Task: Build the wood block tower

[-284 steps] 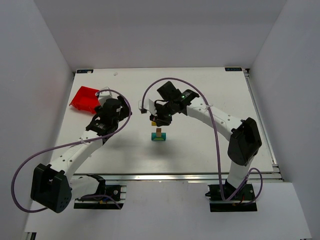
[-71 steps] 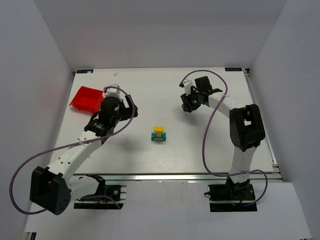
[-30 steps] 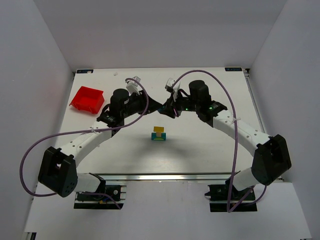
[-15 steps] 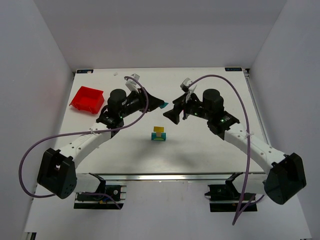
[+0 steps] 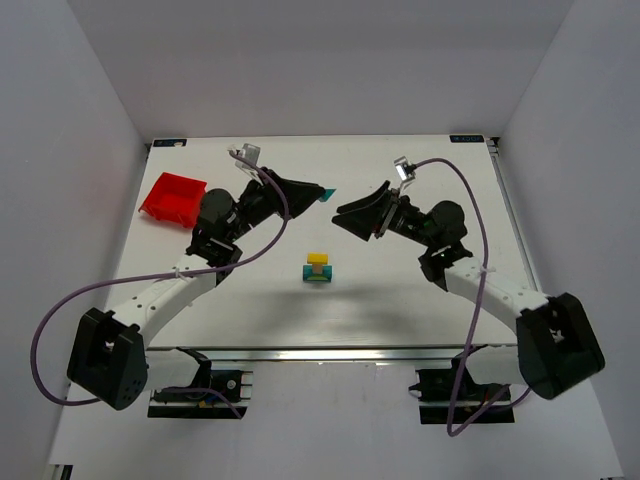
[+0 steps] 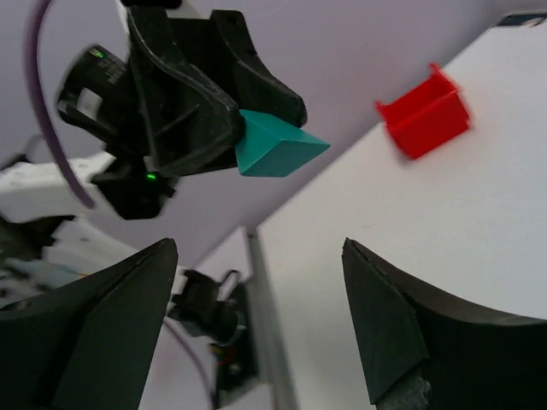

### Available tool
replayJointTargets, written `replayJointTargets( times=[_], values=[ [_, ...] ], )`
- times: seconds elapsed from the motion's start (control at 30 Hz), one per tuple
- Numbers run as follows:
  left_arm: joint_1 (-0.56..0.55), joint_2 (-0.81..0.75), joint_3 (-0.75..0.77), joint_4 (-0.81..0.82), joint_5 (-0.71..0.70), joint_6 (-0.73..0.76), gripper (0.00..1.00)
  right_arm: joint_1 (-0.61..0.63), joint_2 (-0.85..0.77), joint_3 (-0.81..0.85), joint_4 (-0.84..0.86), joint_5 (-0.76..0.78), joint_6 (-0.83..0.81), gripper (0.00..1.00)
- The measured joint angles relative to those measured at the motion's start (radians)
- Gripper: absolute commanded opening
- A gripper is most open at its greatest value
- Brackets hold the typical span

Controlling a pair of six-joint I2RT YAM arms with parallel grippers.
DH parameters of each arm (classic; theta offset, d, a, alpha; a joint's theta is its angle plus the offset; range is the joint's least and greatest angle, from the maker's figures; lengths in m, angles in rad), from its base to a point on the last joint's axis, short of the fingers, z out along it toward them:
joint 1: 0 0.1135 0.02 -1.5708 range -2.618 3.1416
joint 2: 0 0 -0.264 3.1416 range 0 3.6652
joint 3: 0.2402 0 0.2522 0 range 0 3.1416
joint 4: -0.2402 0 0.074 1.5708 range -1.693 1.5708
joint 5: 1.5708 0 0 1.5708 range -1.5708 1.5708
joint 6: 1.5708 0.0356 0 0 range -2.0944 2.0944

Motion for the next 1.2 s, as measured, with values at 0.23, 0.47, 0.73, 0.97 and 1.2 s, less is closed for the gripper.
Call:
replayJointTargets(
  times=[0.23, 0.47, 0.73, 0.97, 1.2],
  values=[
    [-0.003, 0.000, -0.011, 0.078, 0.010, -0.006, 0.00, -0.006, 0.251, 0.011, 0.301, -0.070, 0.417, 0.78],
    [-0.008, 0.000, -0.016, 0.082, -0.022, 0.005, 0.00, 0.002, 0.272, 0.013, 0.335, -0.023, 0.469, 0.73],
    [-0.008, 0.000, -0.029, 0.072, -0.079, 0.005, 0.00, 0.034, 0.180, 0.021, 0.399, 0.053, 0.386, 0.72],
    [-0.010, -0.001, -0.029, 0.071, -0.106, 0.006, 0.00, 0.061, 0.263, 0.050, 0.396, 0.098, 0.401, 0.71],
    [-0.010, -0.025, -0.048, 0.073, -0.126, 0.008, 0.00, 0.092, 0.250, 0.050, 0.383, 0.180, 0.339, 0.63]
  ],
)
